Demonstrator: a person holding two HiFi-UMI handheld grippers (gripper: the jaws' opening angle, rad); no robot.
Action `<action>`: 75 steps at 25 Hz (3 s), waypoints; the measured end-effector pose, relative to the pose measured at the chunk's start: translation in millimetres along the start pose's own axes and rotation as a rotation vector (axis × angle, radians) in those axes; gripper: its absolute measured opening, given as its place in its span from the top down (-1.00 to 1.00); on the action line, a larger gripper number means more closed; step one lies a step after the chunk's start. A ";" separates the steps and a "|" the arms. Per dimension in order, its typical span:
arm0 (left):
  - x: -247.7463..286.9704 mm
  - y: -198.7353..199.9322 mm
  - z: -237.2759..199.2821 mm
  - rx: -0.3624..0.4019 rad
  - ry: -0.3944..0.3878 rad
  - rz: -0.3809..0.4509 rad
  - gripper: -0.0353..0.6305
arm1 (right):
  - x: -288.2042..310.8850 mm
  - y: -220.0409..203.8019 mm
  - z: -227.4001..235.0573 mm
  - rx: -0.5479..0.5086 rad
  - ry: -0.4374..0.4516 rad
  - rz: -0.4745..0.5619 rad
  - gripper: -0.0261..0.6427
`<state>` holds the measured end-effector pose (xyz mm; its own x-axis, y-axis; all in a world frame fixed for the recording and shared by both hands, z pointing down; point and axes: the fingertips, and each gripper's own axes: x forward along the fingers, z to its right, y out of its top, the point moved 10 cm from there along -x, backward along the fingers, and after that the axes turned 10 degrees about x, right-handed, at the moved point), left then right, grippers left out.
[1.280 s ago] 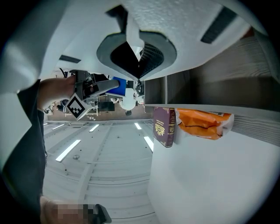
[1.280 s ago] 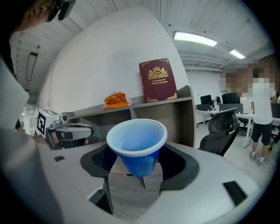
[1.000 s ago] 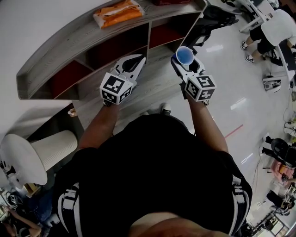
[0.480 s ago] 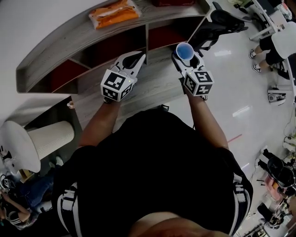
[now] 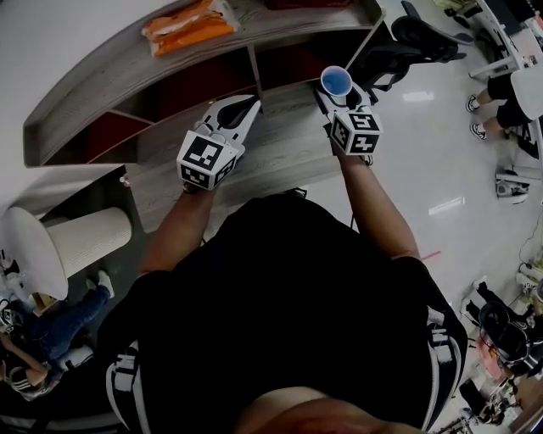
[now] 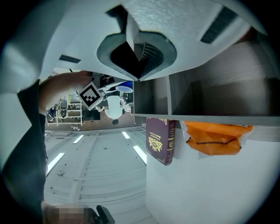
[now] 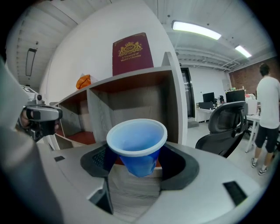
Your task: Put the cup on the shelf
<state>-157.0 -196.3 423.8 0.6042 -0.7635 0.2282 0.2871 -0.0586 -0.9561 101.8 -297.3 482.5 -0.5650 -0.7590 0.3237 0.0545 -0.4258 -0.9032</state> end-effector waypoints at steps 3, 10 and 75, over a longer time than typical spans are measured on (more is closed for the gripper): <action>5.6 -1.2 2.6 0.002 0.021 -0.020 0.84 | 16.0 -8.7 14.2 -0.015 -0.017 -0.018 0.03; 5.3 -6.4 -4.6 -0.003 0.068 -0.059 0.84 | 52.7 -28.1 32.1 -0.043 -0.043 -0.049 0.03; -6.0 -7.8 -8.4 -0.043 0.051 -0.020 0.84 | 74.0 -49.3 41.7 -0.014 -0.092 -0.146 0.03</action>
<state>-169.1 -196.7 428.3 0.5598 -0.7934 0.2390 0.2664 -0.1008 -0.9586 91.6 -353.0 562.8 -0.4881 -0.7316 0.4760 -0.0348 -0.5286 -0.8481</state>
